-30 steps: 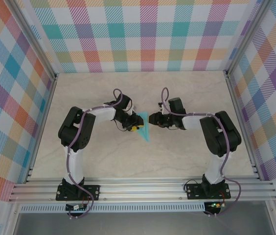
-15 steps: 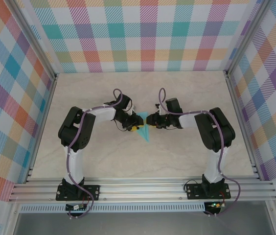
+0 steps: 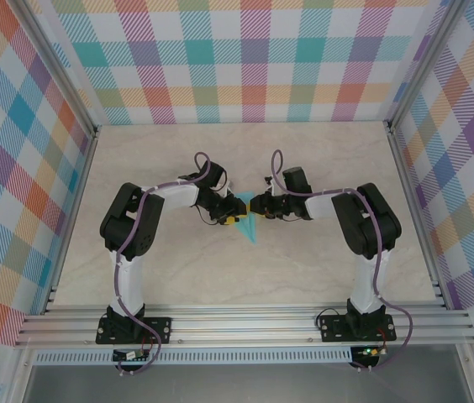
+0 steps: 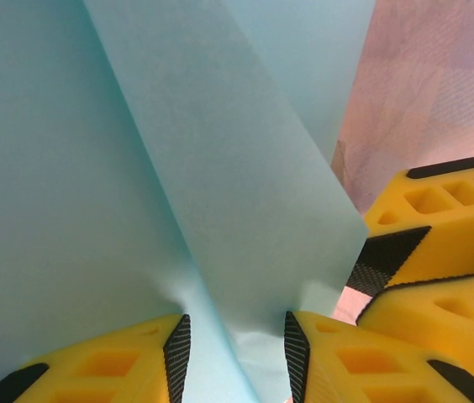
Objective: Fold a paper plane with a square sheet of paper (fold left side to right side)
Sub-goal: Fourth fold the wing at the center of the table.
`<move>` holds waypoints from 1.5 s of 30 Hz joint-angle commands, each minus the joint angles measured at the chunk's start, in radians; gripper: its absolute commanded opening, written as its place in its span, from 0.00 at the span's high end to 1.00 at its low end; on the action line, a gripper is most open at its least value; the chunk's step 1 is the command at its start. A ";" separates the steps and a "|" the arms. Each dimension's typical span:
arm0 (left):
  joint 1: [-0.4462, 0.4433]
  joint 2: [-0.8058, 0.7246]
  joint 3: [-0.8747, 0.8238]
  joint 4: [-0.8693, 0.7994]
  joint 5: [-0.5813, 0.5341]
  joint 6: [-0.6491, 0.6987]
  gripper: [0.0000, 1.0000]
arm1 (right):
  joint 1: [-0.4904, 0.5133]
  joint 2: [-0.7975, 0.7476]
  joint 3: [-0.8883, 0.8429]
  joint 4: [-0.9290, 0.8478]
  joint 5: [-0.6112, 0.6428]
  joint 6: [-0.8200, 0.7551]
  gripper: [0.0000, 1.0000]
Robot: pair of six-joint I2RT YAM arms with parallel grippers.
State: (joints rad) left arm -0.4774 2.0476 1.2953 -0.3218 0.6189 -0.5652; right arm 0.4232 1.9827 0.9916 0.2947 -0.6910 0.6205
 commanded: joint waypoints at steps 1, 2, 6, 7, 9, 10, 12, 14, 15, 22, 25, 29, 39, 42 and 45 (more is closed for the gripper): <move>-0.007 0.040 0.004 -0.043 -0.068 0.003 0.62 | 0.010 0.018 0.027 0.008 -0.026 -0.002 0.85; -0.007 0.039 0.005 -0.043 -0.067 0.003 0.62 | 0.010 0.016 0.026 0.004 -0.022 -0.006 0.89; -0.007 0.039 0.007 -0.048 -0.069 0.005 0.62 | 0.010 0.004 0.021 -0.027 0.003 -0.027 1.00; -0.006 0.038 0.006 -0.049 -0.069 0.005 0.62 | 0.008 0.002 0.021 -0.035 0.009 -0.032 1.00; -0.007 0.038 0.006 -0.049 -0.070 0.005 0.62 | 0.008 -0.004 0.018 -0.050 0.031 -0.040 1.00; -0.007 0.038 0.007 -0.049 -0.070 0.005 0.62 | 0.007 -0.005 0.016 -0.053 0.037 -0.043 1.00; -0.007 0.038 0.006 -0.051 -0.071 0.005 0.62 | 0.007 -0.012 0.018 -0.071 0.057 -0.051 1.00; -0.007 0.038 0.007 -0.049 -0.070 0.005 0.62 | 0.005 -0.018 0.018 -0.086 0.072 -0.059 1.00; -0.007 0.037 0.006 -0.049 -0.070 0.005 0.62 | 0.003 -0.021 0.016 -0.090 0.077 -0.061 1.00; -0.007 0.036 0.002 -0.049 -0.071 0.005 0.62 | -0.001 -0.031 0.008 -0.098 0.105 -0.062 1.00; -0.007 0.037 0.002 -0.048 -0.070 0.004 0.62 | -0.003 -0.028 0.011 -0.104 0.110 -0.064 1.00; -0.006 0.039 0.001 -0.048 -0.068 0.003 0.62 | -0.003 -0.025 0.021 -0.121 0.119 -0.070 1.00; -0.007 0.039 0.000 -0.046 -0.069 0.004 0.62 | -0.004 -0.025 0.026 -0.147 0.146 -0.082 1.00; -0.007 0.040 0.002 -0.046 -0.068 0.003 0.62 | -0.005 -0.021 0.034 -0.154 0.147 -0.084 1.00; -0.007 0.040 0.001 -0.047 -0.067 0.003 0.62 | -0.006 -0.022 0.039 -0.156 0.149 -0.085 1.00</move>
State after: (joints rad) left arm -0.4774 2.0483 1.2980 -0.3264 0.6167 -0.5648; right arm 0.4252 1.9835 1.0073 0.1623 -0.5560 0.5606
